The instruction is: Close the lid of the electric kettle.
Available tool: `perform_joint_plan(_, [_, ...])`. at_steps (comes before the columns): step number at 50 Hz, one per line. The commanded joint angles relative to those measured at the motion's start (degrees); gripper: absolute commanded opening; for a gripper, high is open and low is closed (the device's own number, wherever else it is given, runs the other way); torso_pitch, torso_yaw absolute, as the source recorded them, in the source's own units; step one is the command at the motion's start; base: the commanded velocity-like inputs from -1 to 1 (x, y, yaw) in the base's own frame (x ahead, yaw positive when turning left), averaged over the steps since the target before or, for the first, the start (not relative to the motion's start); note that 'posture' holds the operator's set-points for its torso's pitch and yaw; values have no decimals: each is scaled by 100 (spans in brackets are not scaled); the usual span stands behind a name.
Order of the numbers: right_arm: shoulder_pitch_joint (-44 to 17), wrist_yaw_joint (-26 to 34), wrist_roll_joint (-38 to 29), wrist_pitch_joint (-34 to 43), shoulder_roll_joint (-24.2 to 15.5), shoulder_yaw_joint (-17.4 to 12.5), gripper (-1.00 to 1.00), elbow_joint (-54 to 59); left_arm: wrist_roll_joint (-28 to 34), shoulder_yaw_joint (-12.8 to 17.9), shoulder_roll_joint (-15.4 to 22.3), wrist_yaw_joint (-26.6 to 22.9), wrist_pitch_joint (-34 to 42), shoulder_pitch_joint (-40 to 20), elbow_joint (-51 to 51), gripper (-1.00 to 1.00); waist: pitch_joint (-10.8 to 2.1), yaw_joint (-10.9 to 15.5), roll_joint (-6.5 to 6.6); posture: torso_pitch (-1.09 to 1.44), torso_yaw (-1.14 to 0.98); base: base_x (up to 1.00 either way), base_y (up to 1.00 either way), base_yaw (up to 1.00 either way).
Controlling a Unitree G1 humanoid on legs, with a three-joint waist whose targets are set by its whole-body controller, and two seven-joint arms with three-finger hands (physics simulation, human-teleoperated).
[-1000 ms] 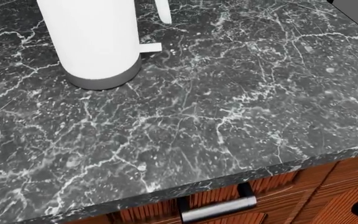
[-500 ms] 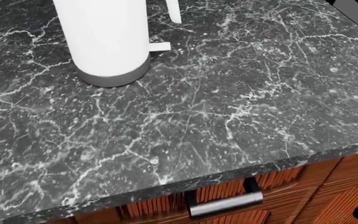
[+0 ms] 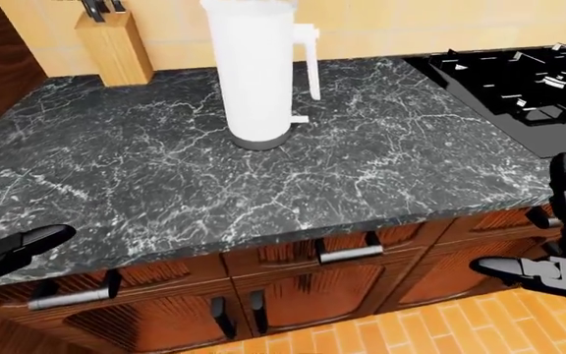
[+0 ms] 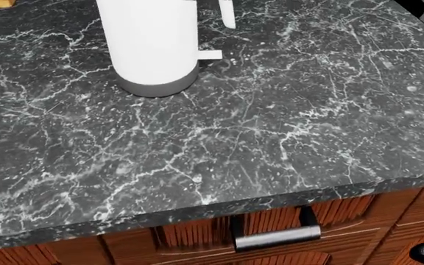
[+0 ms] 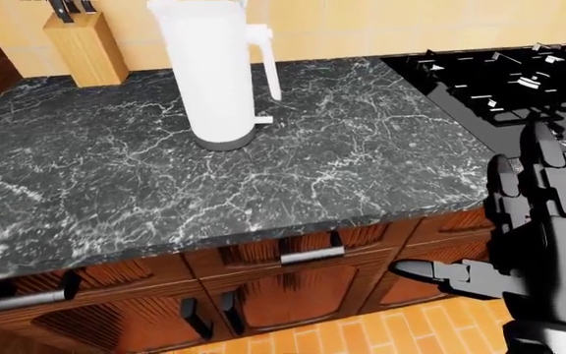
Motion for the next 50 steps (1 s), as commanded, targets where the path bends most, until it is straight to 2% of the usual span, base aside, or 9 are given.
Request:
perform_joint_plan(1, [-44,-13,-11,-142,-88,-109,100,-94,-16,28,94,-3,-140,-69,-199,100,-61,-28,86,0,0,0,0,23])
perform_joint_plan(9, [-50,-75,-12,-143,-129,-66,100,-93,-40,49,104,11,-111,-71,-221,100,-97,-47,-170,0,0,0,0,24])
perform_joint_plan(13, [-35,-84,19,-156,-129,-55,100,-94,-64,63,117,27,-74,-76,-249,100,-139,-57,-606,0,0,0,0,24])
perform_joint_plan(23, [-6,-232,166,-156,-260,-51,100,-93,-56,60,120,15,-125,-77,-199,100,-57,-59,-282,0,0,0,0,31])
perform_joint_plan(28, [41,-317,232,-196,-308,-32,100,-94,-46,47,120,11,-151,-80,-175,100,-195,-84,297,0,0,0,0,43])
perform_joint_plan(29, [19,-266,170,-180,-264,-25,100,-94,-50,52,123,13,-147,-80,-178,100,-116,-25,69,0,0,0,0,43])
perform_joint_plan(36, [-64,-79,-75,-134,-99,0,100,-94,-43,49,108,6,-156,-66,-190,100,-90,11,-172,0,0,0,0,43])
perform_joint_plan(41, [-129,-170,-129,36,-158,25,100,-93,-63,62,107,11,-125,-63,-218,100,-26,94,-586,0,0,0,0,8])
perform_joint_plan(50, [-190,-192,-97,-12,-165,91,100,-94,-125,98,124,23,-78,-64,-255,100,-60,-75,-202,0,0,0,0,0])
